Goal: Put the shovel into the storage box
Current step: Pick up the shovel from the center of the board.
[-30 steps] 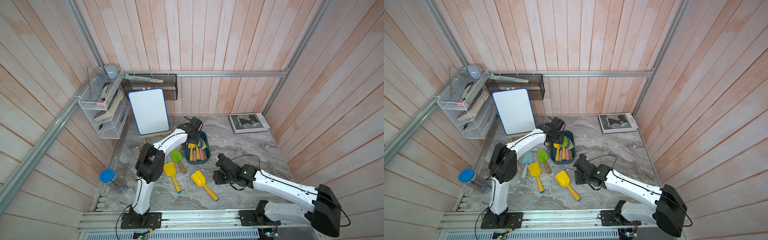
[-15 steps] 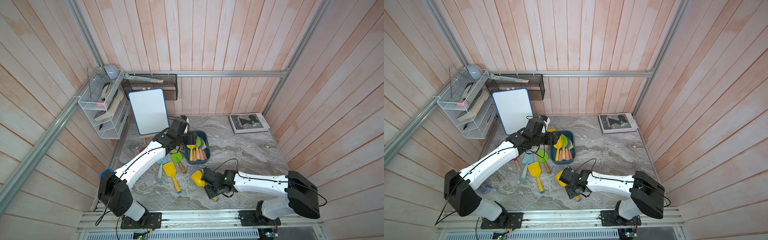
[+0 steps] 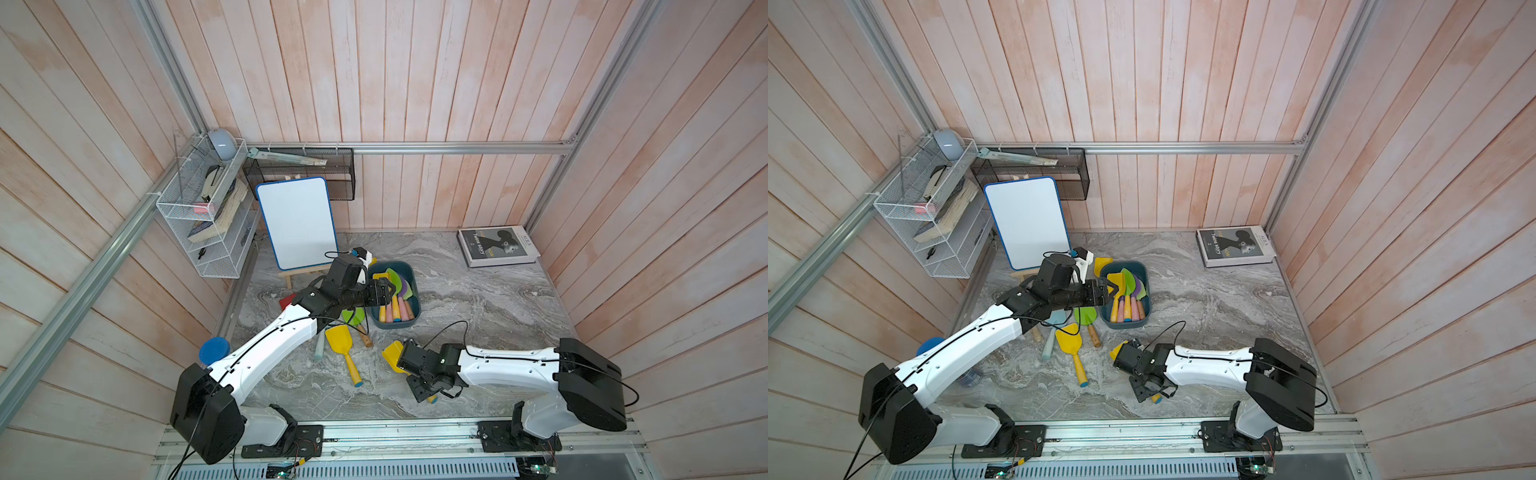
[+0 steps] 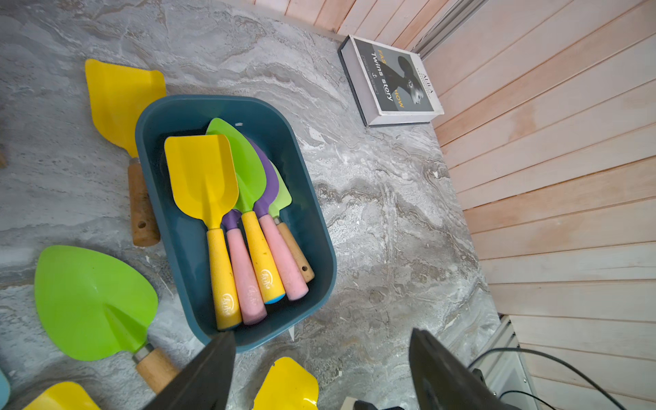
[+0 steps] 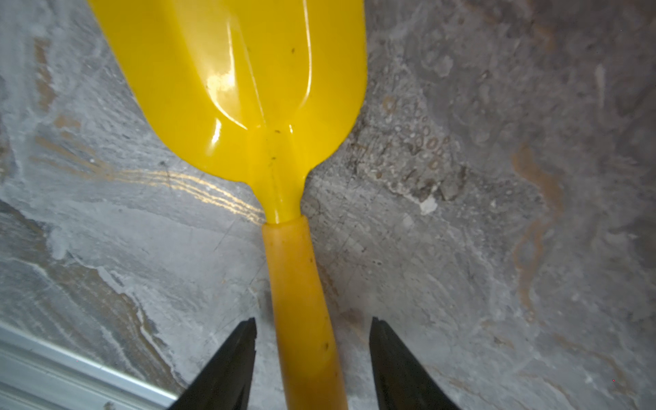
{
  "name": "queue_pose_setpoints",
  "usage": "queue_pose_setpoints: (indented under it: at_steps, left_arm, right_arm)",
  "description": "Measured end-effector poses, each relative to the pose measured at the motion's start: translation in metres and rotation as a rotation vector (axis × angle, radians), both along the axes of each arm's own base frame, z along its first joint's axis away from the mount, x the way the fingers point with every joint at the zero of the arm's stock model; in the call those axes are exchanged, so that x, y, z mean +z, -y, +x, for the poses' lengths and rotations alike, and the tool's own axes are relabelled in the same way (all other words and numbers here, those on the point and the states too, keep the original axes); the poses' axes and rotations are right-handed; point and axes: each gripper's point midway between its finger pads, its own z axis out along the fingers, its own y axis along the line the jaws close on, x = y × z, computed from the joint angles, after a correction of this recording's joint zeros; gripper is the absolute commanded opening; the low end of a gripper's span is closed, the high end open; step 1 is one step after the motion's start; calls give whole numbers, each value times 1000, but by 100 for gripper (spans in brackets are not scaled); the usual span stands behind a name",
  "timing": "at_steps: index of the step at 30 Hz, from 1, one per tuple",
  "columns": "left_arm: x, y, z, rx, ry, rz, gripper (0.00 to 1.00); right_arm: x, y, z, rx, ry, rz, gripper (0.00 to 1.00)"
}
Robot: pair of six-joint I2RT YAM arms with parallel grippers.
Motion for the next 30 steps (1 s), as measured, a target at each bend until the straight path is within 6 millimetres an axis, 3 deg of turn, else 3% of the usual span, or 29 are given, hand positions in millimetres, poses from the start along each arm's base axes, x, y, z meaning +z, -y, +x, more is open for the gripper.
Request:
queue_pose_setpoints:
  at_steps: [8,16,23,30]
  left_arm:
    - [-5,5,-8,-12,-42,-56,82]
    - [-8,4,-17,-11,-74,-86,82]
    - [-12,8,-24,-22,-92,-92,82]
    - [-21,11,-36,-32,-122,-94,82]
  right_arm:
    - [-6,-3,-6,-4,-16,-2,38]
    - [-6,-7,-9,-8,-21,10,0]
    - [-2,-5,-13,-34,-18,15,0]
    - [41,-4,-5,-144,44,142,0]
